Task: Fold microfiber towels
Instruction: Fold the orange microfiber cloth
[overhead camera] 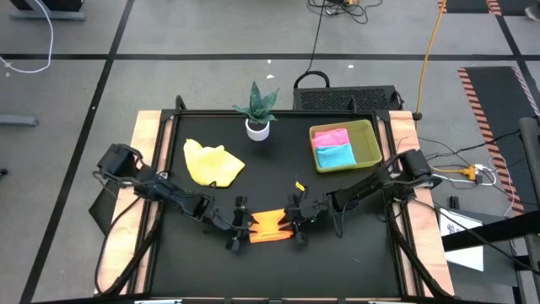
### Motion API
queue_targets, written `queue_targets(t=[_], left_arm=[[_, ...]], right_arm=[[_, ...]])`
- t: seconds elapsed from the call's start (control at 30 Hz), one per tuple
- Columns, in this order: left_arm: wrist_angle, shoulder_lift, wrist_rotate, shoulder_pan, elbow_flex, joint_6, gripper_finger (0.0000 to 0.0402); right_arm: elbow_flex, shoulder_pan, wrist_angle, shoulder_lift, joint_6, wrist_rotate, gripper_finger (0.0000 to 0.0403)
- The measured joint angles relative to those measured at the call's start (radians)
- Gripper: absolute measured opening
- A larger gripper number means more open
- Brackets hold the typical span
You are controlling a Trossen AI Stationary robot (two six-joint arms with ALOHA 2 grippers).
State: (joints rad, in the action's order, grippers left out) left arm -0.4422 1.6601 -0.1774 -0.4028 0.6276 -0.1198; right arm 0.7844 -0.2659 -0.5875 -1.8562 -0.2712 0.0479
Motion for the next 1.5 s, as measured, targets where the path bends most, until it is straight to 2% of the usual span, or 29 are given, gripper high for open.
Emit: queue_targets(t=[0.23, 0.43, 0.53, 0.6, 0.73, 0.8, 0.9, 1.03, 1.23, 1.5], left_arm=[[0.071, -0.006, -0.007, 0.0, -0.001, -0.031, 0.0133], [-0.015, -0.014, 0.006, -0.013, 0.0, -0.037, 0.0133], [-0.002, -0.01, 0.031, -0.036, 0.0, -0.034, 0.0133], [0.002, -0.009, 0.019, -0.066, -0.001, 0.0, 0.0133], [-0.03, 0.006, -0.088, -0.125, 0.0, 0.086, 0.0133], [-0.043, 0.029, -0.097, -0.128, 0.0, 0.09, 0.0133], [-0.084, 0.072, -0.057, -0.127, 0.001, 0.08, 0.0133], [-0.083, 0.084, -0.069, -0.15, -0.001, 0.072, 0.0133], [-0.082, 0.042, -0.182, -0.204, 0.0, 0.073, 0.0133], [-0.068, 0.029, -0.225, -0.282, 0.0, -0.02, 0.0133]], right_arm=[[0.008, -0.043, -0.024, -0.045, 0.008, 0.006, 0.0095], [0.007, -0.064, -0.076, -0.008, 0.087, 0.008, 0.0096], [0.008, -0.067, -0.102, 0.016, 0.105, 0.008, 0.0096], [0.008, -0.07, -0.108, 0.026, 0.107, -0.016, 0.0096], [0.007, -0.07, -0.104, 0.024, 0.091, -0.079, 0.0097], [0.007, -0.07, -0.104, 0.024, 0.078, -0.082, 0.0102], [0.009, -0.085, -0.104, 0.024, 0.081, -0.124, 0.0115], [0.044, -0.118, -0.097, 0.023, 0.114, -0.142, 0.0142], [0.132, -0.167, 0.023, 0.014, 0.172, -0.259, 0.0172], [0.284, -0.172, 0.052, -0.154, 0.22, -0.295, 0.0173]])
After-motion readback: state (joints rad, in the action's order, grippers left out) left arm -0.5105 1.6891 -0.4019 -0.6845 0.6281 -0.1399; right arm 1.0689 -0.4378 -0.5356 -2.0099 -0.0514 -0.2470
